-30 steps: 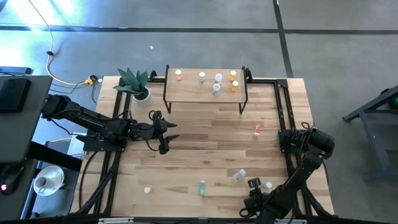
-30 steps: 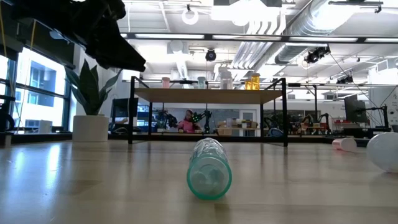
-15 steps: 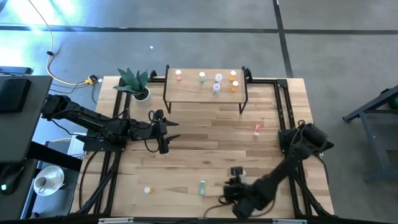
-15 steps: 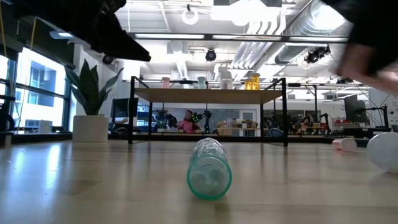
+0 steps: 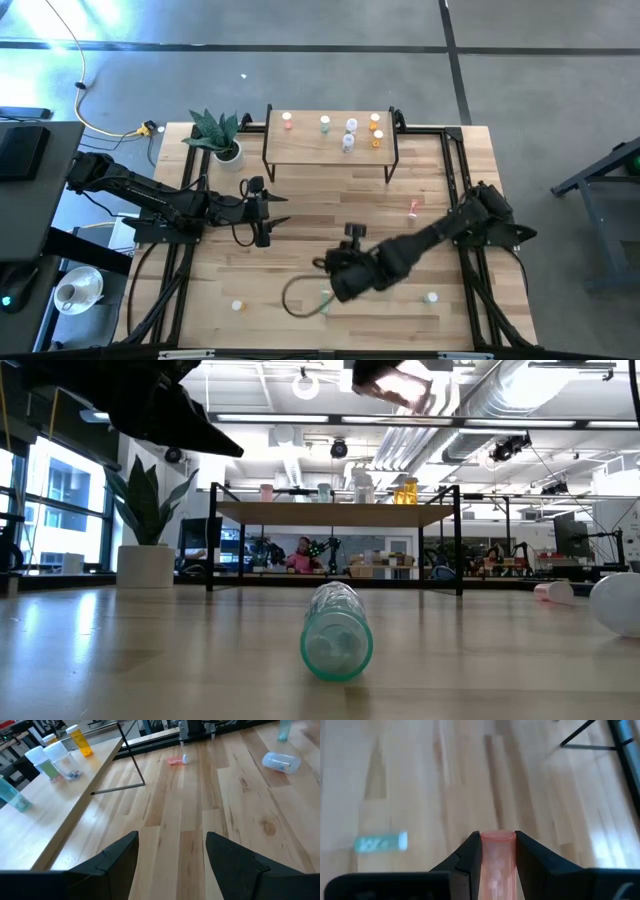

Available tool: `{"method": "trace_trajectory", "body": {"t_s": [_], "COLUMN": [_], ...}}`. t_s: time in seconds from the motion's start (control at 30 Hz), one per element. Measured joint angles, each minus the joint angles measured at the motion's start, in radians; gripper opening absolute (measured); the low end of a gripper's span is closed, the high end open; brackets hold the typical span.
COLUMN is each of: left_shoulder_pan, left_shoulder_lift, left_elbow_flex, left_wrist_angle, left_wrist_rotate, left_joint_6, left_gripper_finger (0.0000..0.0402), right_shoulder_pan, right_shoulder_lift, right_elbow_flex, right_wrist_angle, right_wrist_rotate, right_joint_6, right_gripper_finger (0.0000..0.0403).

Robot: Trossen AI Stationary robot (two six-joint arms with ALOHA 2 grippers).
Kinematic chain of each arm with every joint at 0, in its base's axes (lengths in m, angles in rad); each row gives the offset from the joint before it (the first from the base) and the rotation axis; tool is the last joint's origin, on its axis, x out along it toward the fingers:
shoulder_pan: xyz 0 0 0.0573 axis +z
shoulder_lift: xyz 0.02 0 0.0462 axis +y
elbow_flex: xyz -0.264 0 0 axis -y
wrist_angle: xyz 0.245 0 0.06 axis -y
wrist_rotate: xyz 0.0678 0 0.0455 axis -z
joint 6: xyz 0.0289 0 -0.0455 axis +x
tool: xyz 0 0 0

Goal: Pick and place medicine bottles onto shelf by color
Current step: Put the bottom pink pill bottle aligned with the other pink pill bottle on the shelf

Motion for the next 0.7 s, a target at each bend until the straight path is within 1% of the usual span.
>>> {"method": "trace_trajectory", "body": {"t_s": [0.13,0.27,0.5,0.7], "left_shoulder_pan": [-0.007,-0.036,-0.121,-0.194], "left_shoulder_lift": [0.000,0.000,0.000,0.001], "left_elbow_flex": [0.000,0.000,0.000,0.000], "left_wrist_angle": [0.000,0.001,0.038,0.091], "left_wrist_rotate": [0.002,0.005,-0.003,-0.022], "left_joint_6": [0.000,0.015,0.069,0.133], "left_gripper_finger": [0.0223,0.0223,0.0223,0.0223], "right_shoulder_pan": [-0.068,-0.135,-0.252,-0.323], "right_shoulder_lift": [-0.001,-0.001,0.000,0.002], "right_elbow_flex": [0.092,0.143,0.147,0.147], "right_wrist_angle": [-0.026,-0.024,-0.012,0.002], "right_wrist_rotate": [-0.073,-0.175,-0.352,-0.489], "right_joint_6": [-0.023,-0.022,0.069,0.173], "right_gripper_finger": [0.0085,0.0085,0.0085,0.0085]}}
